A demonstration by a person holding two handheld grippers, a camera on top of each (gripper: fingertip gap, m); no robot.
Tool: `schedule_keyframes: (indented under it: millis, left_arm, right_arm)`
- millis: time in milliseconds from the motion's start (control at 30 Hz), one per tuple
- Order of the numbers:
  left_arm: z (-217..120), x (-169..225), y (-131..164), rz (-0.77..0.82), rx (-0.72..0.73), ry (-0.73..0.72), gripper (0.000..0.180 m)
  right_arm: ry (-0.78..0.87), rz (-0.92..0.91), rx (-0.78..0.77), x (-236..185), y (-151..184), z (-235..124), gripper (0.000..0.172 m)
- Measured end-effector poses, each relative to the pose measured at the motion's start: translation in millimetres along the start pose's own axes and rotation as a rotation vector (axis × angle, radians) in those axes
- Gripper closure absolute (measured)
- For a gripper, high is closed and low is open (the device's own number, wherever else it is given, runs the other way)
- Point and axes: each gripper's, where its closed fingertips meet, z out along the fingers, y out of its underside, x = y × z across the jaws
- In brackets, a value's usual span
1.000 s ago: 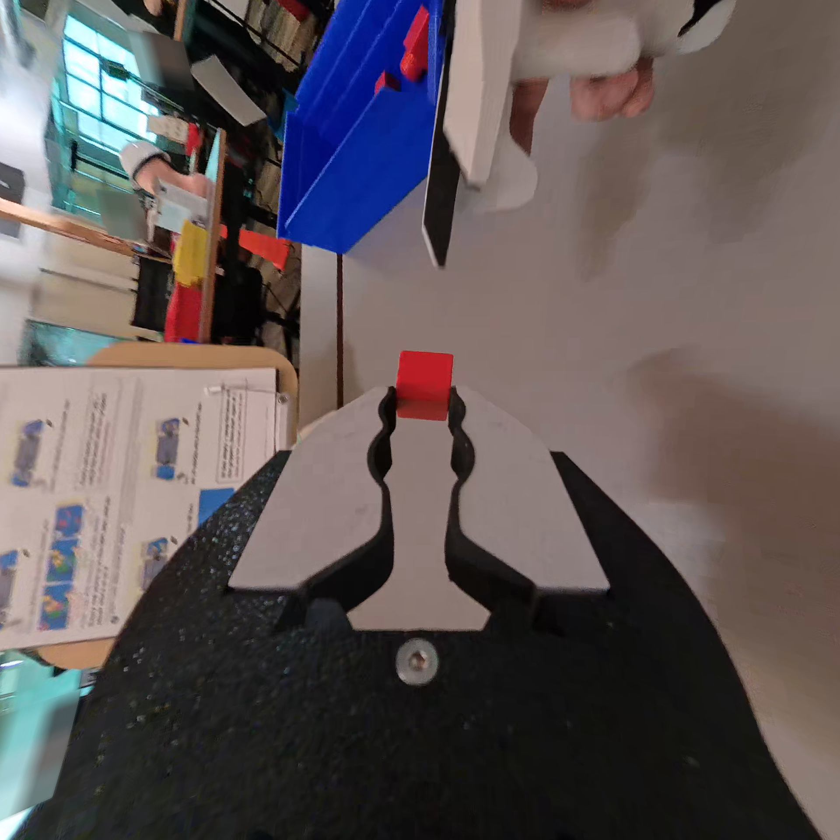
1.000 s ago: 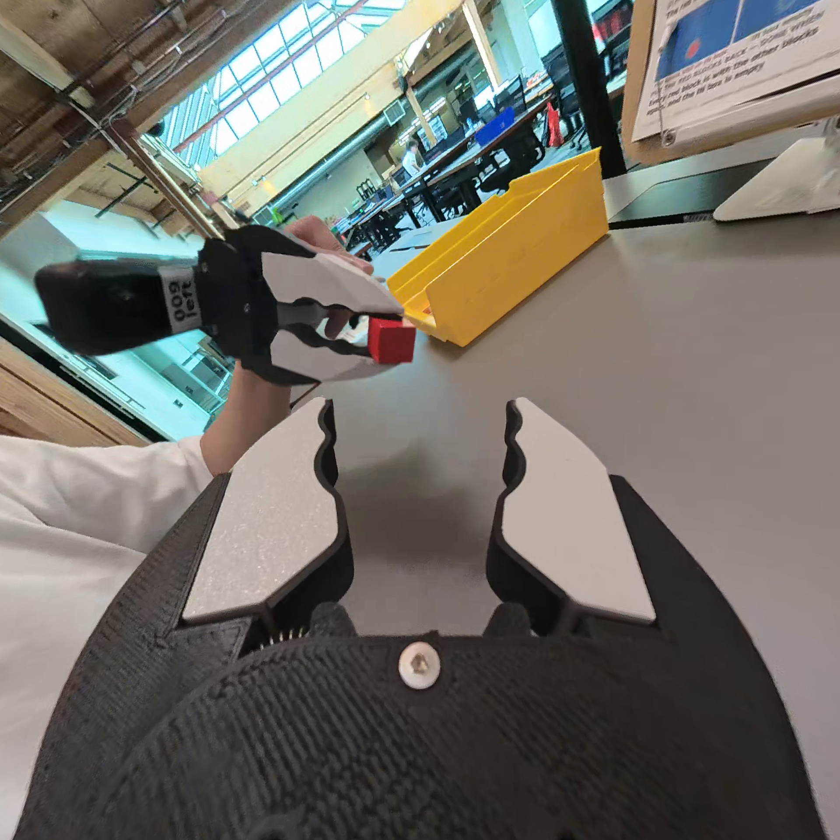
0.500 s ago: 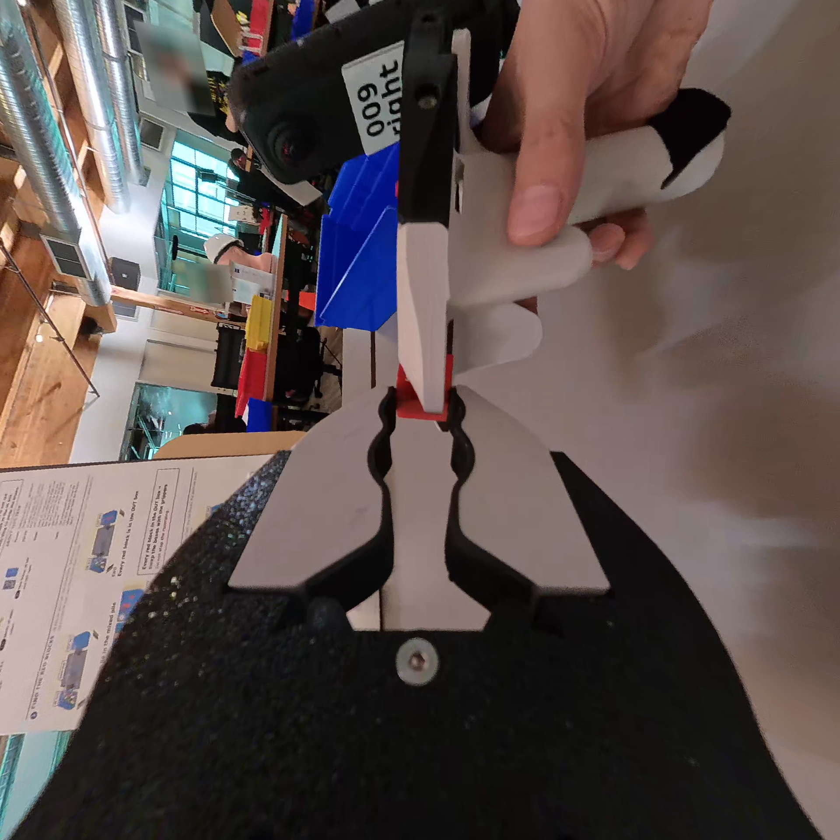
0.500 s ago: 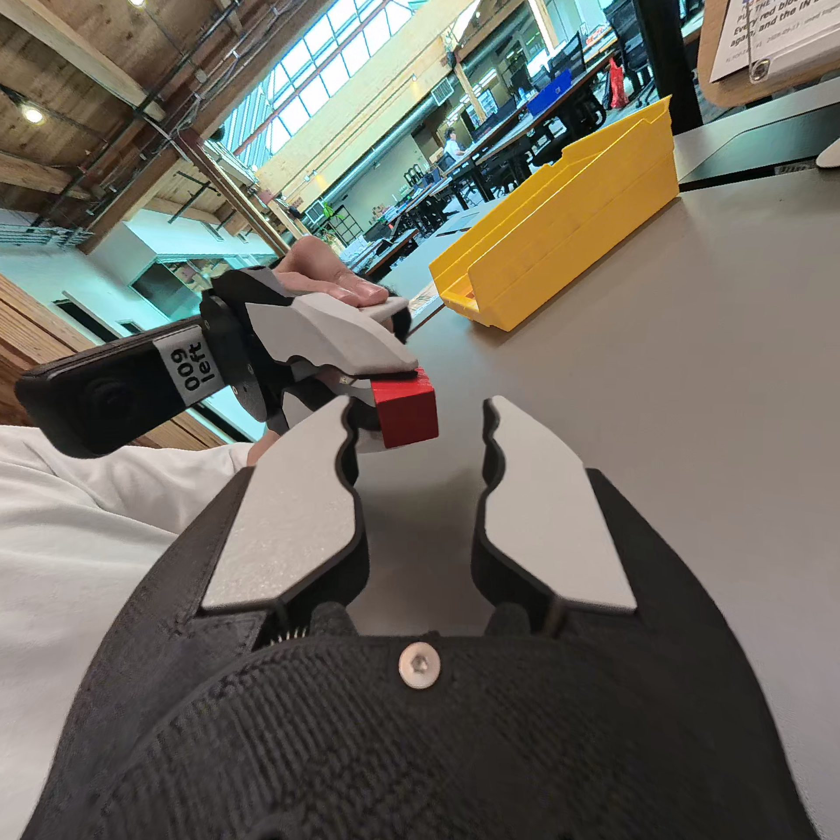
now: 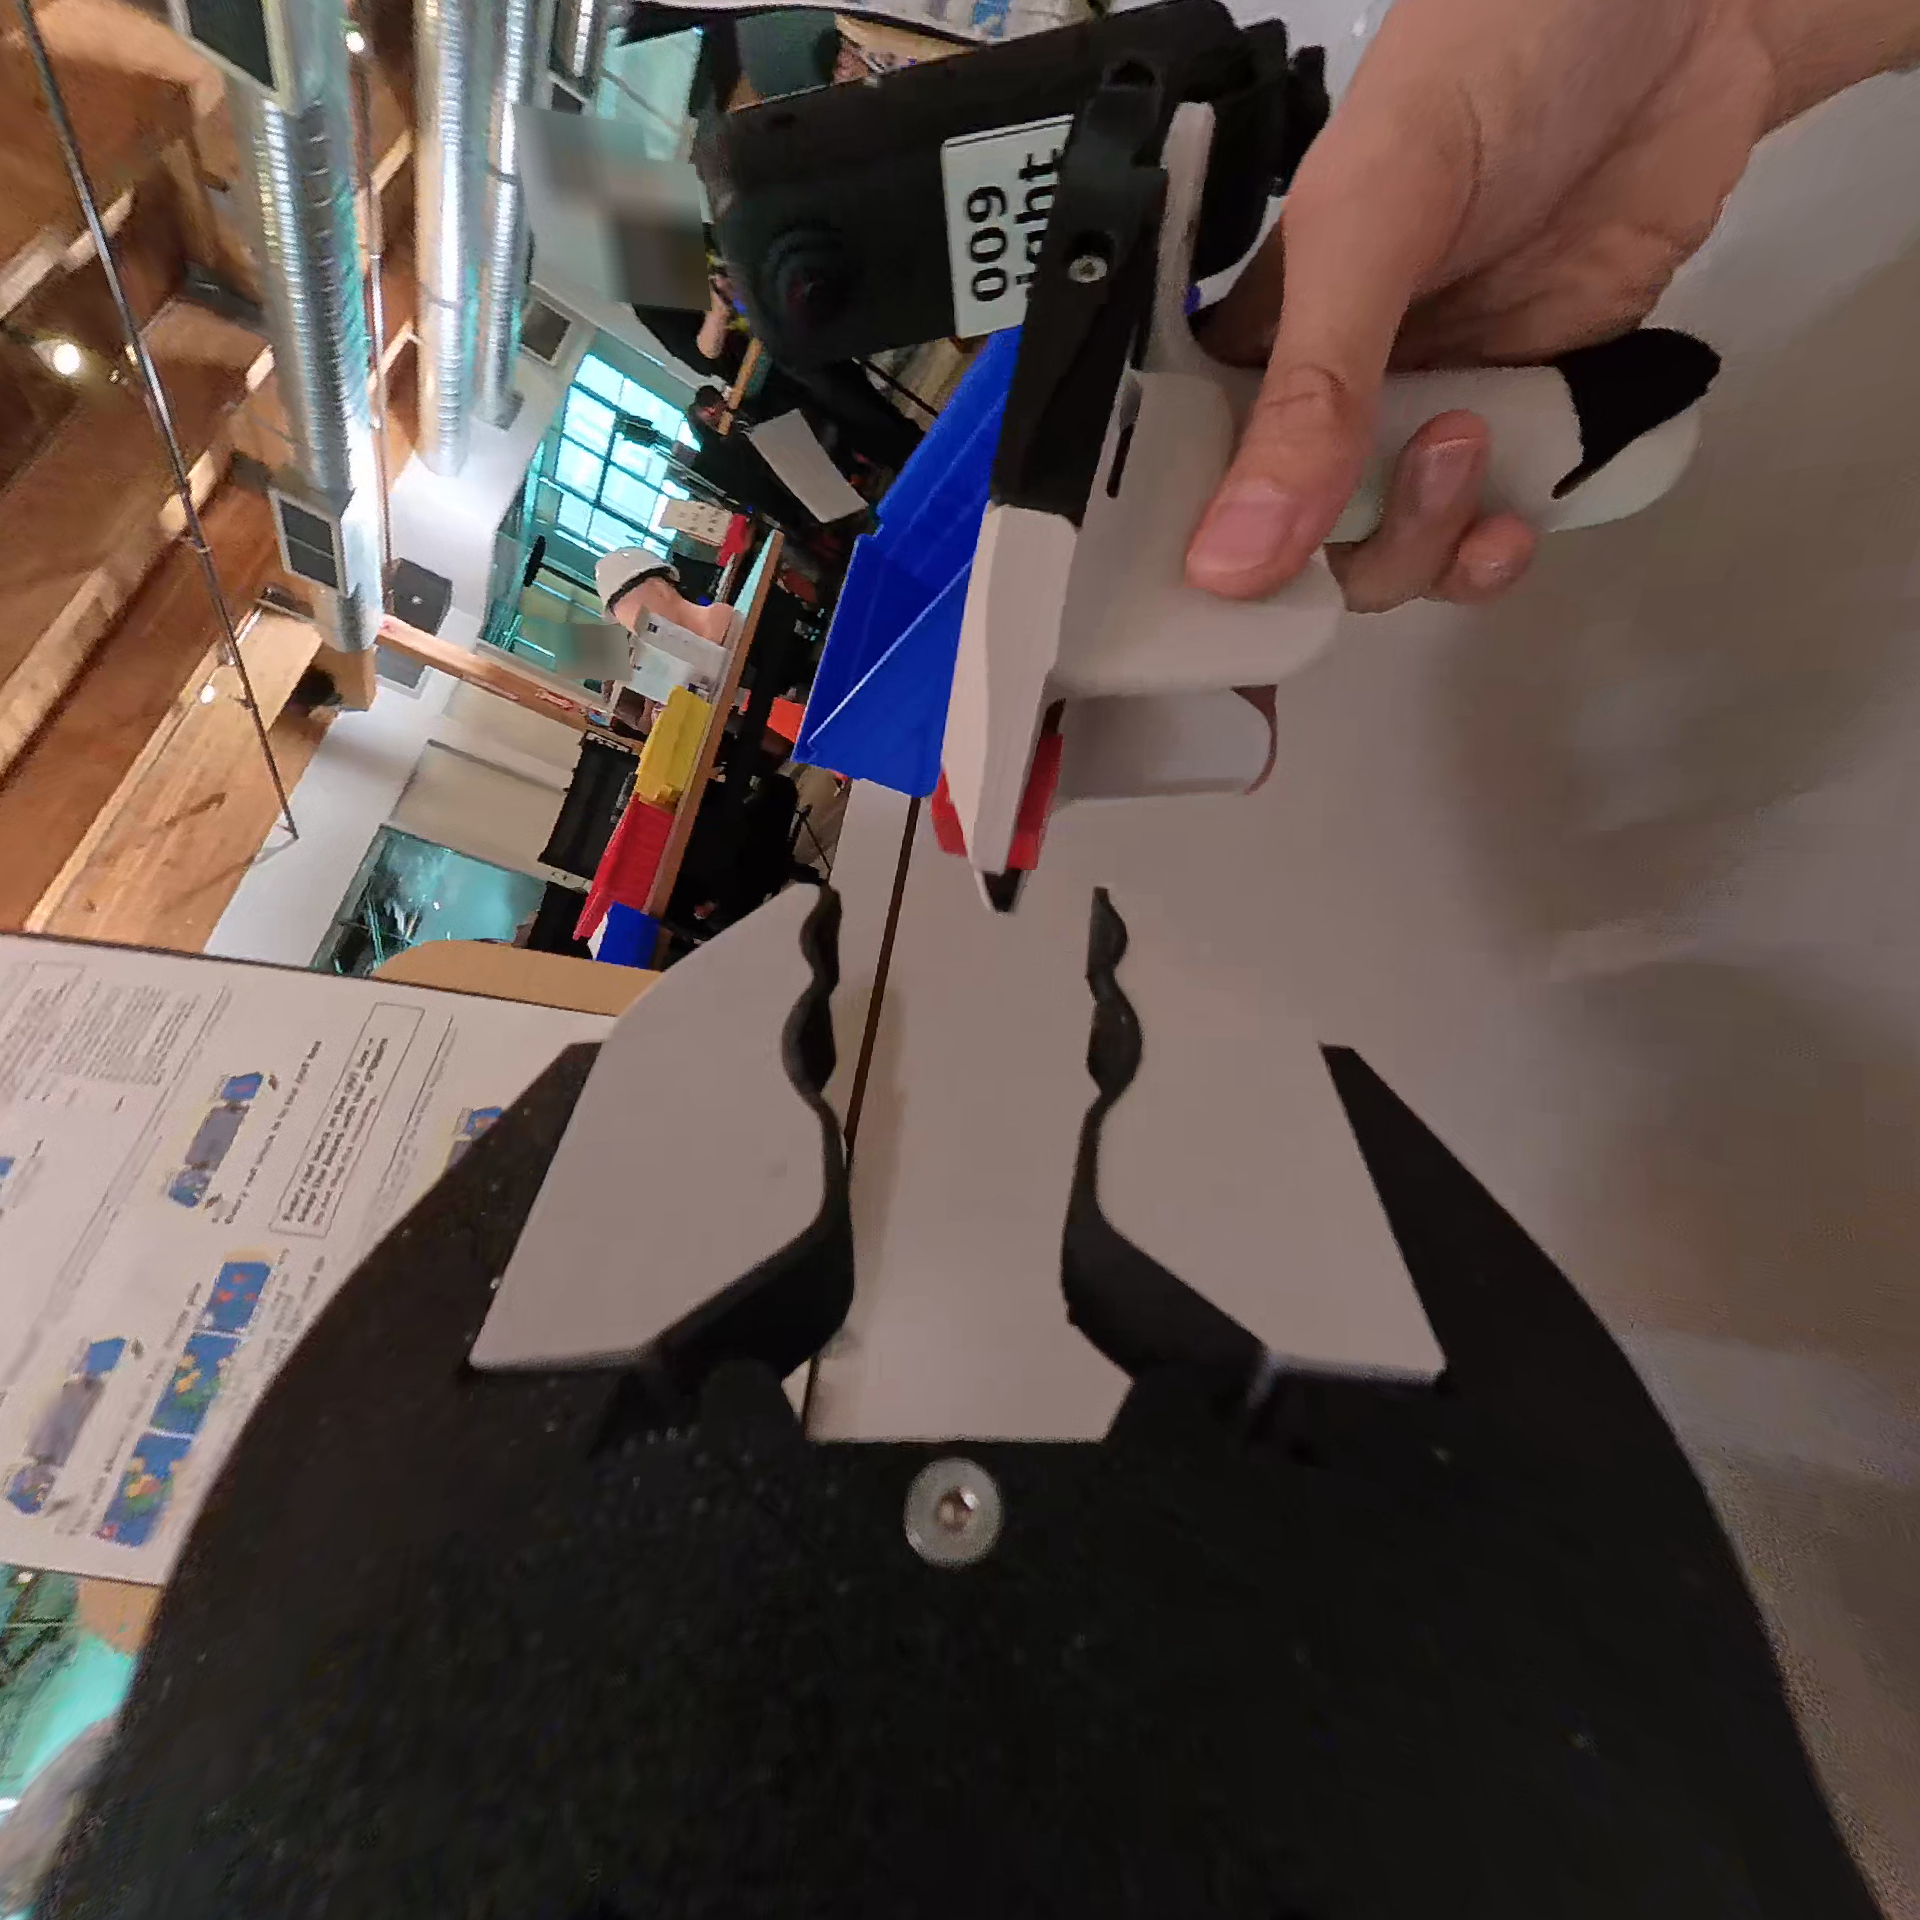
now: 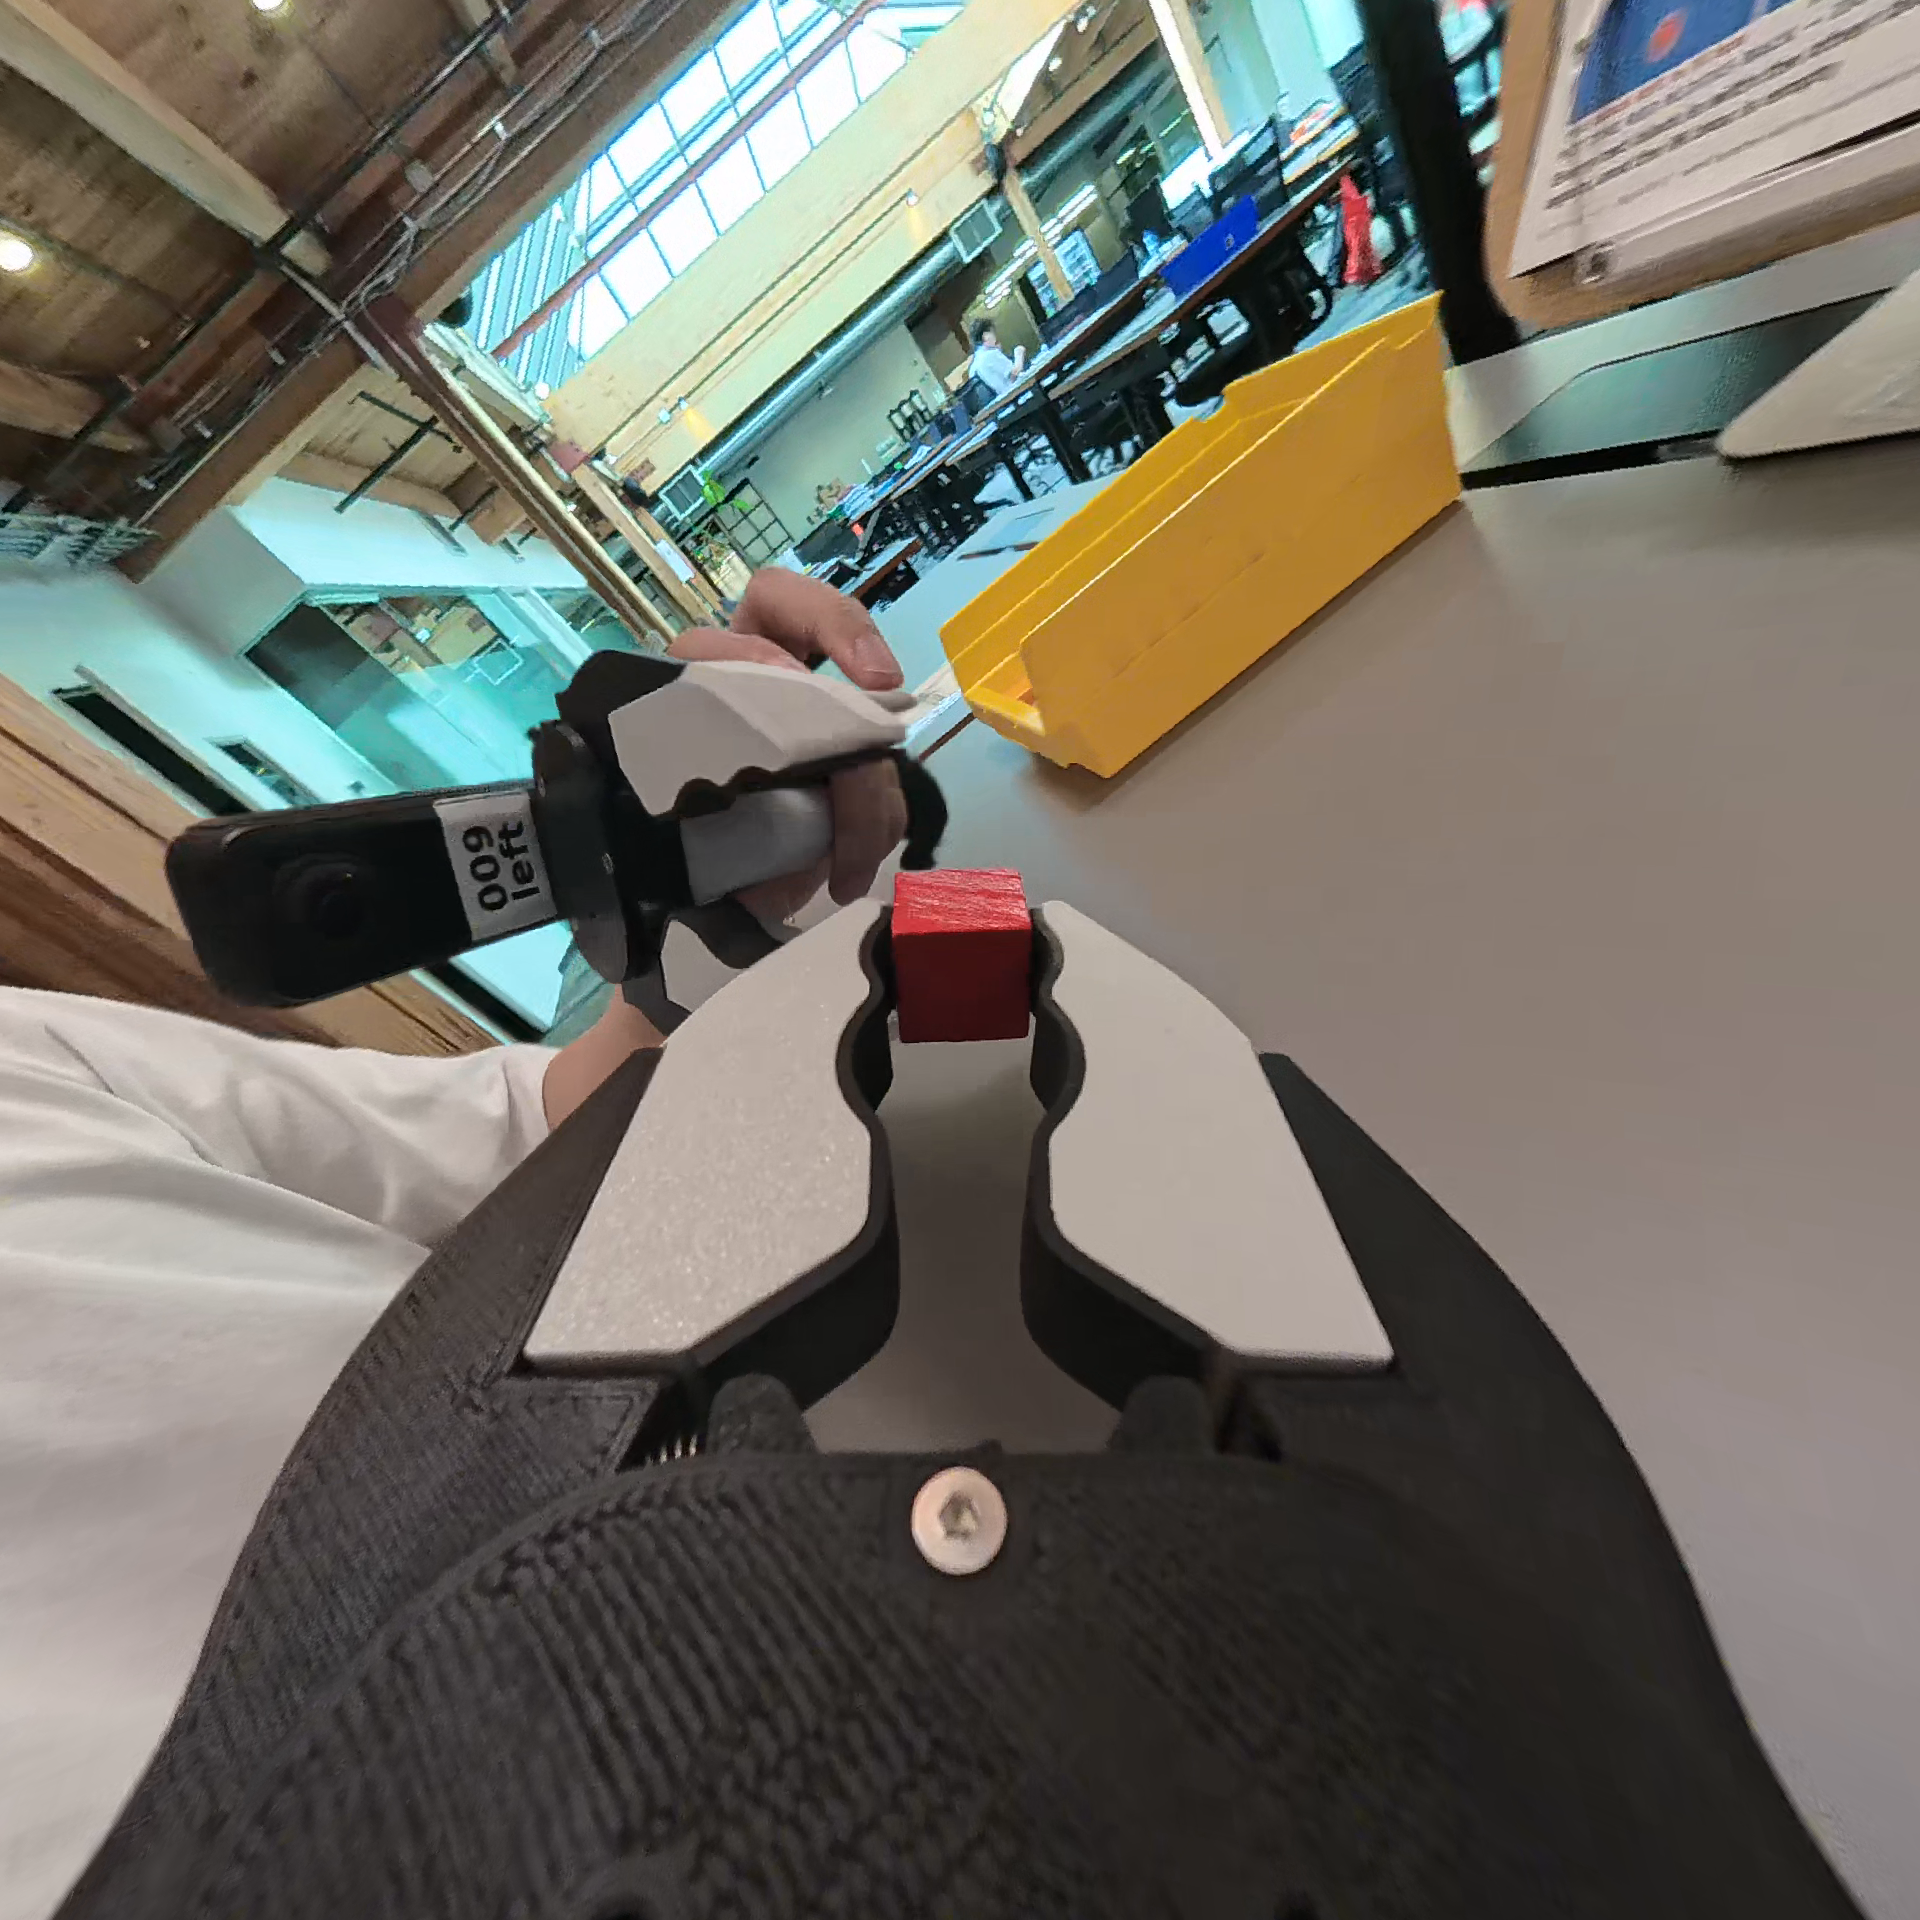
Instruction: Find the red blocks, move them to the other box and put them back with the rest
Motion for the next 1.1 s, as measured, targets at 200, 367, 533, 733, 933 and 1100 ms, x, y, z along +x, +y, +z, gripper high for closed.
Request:
schedule_keyframes:
  millis: [200,367,533,733,933,1100]
  left_arm:
    - [0.8,-23.3,39.9,-0.399,0.058,-0.176,0.128]
    - [-11.2,-45.0,86.8,-0.73,0.022,-0.375,0.131]
    - [-17.0,-47.4,106.6,-0.853,-0.022,-0.459,0.133]
    - [-3.4,-26.9,110.8,-0.8,-0.093,-0.4,0.133]
    - [4.0,-16.2,111.3,-0.624,-0.18,-0.388,0.133]
    - [6.3,-11.2,112.6,-0.528,-0.225,-0.382,0.13]
  right_arm:
    - [0.346,-0.131,0.067,44.3,-40.0,-71.7,0.149]
    - [0.776,-0.214,0.139,87.4,-71.5,-179.2,0.148]
    - [1.125,-0.222,0.028,139.3,-78.1,-256.3,0.149]
    - [1.28,-0.148,-0.249,217.5,-100.5,-285.3,0.148]
    - [1.314,-0.05,-0.429,288.6,-110.7,-275.6,0.148]
    - [1.276,0.009,-0.504,317.5,-104.9,-249.1,0.148]
